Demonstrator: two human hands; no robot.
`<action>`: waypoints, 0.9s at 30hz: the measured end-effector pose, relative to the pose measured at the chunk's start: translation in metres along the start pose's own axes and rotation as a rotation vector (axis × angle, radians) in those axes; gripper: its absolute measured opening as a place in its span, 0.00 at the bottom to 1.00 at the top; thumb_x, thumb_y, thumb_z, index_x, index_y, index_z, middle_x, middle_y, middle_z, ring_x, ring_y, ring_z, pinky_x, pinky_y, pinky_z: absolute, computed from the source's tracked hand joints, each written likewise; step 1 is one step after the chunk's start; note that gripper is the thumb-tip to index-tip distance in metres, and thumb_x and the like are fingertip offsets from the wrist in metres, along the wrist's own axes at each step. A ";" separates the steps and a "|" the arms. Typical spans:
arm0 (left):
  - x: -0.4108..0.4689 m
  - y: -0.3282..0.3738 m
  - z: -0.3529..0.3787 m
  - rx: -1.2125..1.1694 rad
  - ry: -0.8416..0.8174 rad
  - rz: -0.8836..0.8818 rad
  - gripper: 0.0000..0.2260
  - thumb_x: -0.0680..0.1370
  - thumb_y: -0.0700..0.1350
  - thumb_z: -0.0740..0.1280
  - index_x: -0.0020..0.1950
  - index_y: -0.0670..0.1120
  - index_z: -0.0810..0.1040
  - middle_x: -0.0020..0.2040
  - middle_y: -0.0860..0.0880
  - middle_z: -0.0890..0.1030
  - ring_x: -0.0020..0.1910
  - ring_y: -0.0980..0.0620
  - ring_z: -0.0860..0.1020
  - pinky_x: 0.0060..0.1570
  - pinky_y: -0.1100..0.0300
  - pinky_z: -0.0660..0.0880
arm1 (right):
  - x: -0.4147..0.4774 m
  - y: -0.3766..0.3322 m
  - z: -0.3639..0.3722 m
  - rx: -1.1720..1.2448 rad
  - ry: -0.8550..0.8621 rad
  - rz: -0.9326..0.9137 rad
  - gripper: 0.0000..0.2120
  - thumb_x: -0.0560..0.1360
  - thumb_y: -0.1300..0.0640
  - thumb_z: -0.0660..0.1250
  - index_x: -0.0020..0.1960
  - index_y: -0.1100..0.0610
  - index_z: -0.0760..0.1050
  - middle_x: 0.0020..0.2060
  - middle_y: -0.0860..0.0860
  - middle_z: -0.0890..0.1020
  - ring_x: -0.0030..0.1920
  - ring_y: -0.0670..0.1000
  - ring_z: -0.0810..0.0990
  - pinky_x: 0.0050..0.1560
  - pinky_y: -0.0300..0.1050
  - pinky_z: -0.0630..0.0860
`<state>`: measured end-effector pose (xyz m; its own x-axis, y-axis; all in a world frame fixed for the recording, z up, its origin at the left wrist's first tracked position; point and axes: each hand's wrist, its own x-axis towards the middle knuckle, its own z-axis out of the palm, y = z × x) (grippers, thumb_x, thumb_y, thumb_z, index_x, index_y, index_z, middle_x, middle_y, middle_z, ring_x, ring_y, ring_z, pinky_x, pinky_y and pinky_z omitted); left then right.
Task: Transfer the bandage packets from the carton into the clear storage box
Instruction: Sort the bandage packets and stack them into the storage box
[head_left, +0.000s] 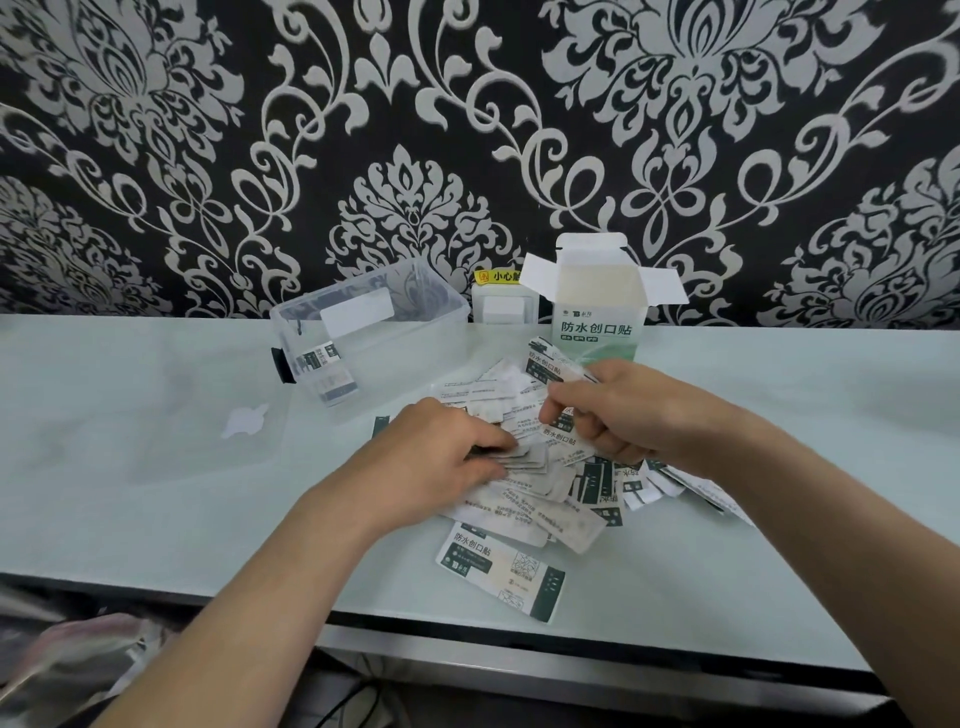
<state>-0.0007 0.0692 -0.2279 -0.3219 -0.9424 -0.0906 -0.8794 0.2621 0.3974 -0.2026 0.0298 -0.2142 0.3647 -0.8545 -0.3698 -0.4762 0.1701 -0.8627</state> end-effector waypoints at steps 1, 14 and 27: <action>0.000 -0.002 0.000 -0.029 0.006 -0.004 0.13 0.77 0.51 0.69 0.61 0.60 0.79 0.56 0.55 0.83 0.52 0.55 0.79 0.54 0.57 0.76 | 0.000 0.000 -0.001 0.007 -0.006 0.000 0.11 0.81 0.54 0.60 0.48 0.58 0.77 0.24 0.46 0.66 0.22 0.45 0.60 0.22 0.38 0.55; -0.001 0.032 -0.016 -1.346 0.532 -0.148 0.08 0.80 0.37 0.63 0.48 0.43 0.81 0.41 0.49 0.85 0.38 0.55 0.83 0.35 0.62 0.79 | -0.010 -0.010 0.023 0.476 -0.080 -0.121 0.21 0.75 0.42 0.65 0.52 0.60 0.75 0.30 0.47 0.64 0.31 0.46 0.64 0.34 0.40 0.67; 0.002 0.055 0.003 -1.300 0.483 -0.157 0.17 0.79 0.33 0.63 0.64 0.49 0.74 0.58 0.45 0.77 0.28 0.55 0.75 0.27 0.60 0.74 | -0.019 -0.017 0.035 0.625 -0.159 -0.201 0.12 0.82 0.53 0.59 0.49 0.60 0.75 0.35 0.56 0.77 0.31 0.51 0.77 0.29 0.39 0.74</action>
<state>-0.0502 0.0823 -0.2088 0.1337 -0.9910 0.0015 0.1427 0.0207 0.9895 -0.1734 0.0605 -0.2051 0.5342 -0.8246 -0.1860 0.1486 0.3082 -0.9397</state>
